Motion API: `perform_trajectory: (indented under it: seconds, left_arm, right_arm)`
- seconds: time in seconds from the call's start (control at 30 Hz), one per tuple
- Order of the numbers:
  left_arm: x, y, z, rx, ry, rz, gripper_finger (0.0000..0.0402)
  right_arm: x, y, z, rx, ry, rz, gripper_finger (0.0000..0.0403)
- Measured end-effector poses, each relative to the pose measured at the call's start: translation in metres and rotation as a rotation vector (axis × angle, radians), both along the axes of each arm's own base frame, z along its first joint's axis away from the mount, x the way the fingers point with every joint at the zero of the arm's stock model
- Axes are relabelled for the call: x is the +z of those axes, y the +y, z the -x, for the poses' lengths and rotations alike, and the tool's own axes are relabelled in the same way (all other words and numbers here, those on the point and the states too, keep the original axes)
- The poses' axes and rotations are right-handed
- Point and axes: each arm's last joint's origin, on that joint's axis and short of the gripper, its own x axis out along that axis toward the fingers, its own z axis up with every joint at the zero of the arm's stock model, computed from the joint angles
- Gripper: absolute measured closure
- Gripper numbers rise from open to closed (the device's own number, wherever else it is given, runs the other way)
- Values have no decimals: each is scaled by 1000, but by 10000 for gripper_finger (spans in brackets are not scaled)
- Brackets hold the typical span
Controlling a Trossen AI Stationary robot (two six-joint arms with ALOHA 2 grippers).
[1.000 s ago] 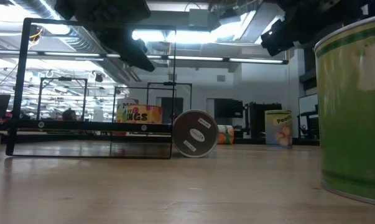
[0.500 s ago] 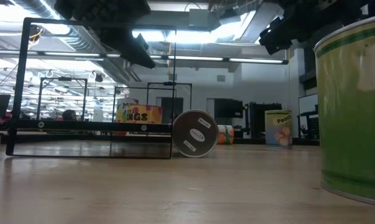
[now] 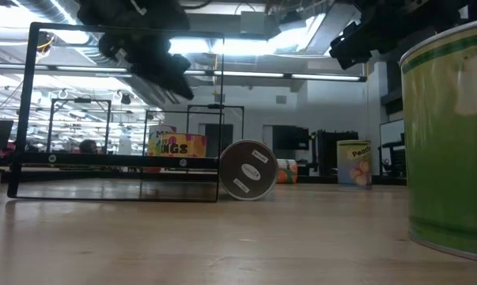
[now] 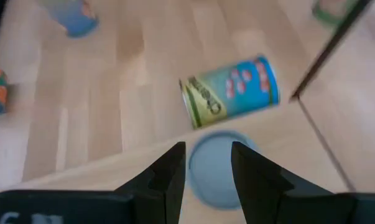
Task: Pick and place cans onto a shelf
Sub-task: Put the small canned pineapples on the shelf
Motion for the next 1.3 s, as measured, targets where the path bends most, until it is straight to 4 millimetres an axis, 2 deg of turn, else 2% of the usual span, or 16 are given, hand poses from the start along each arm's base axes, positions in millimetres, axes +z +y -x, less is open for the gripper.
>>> perform_trajectory:
  seconds: [0.27,0.6,0.77,0.87,1.13,1.3]
  left_arm:
    - [-16,-12,-7,-189,67,-88,280]
    - [-48,-13,-18,-218,203,-86,280]
    - [-52,-13,-20,-218,218,-88,283]
    - [-51,-15,-20,-208,224,-108,301]
    - [-51,-21,-15,-196,263,-80,391]
    - [-50,-23,-11,-162,291,-53,392]
  right_arm:
    - [0,0,0,0,1,-1,330]
    - [0,0,0,1,2,-1,330]
    - [0,0,0,1,2,-2,330]
    - [0,0,0,1,2,-2,330]
    - [0,0,0,2,3,-2,330]
    - [0,0,0,2,2,-2,330]
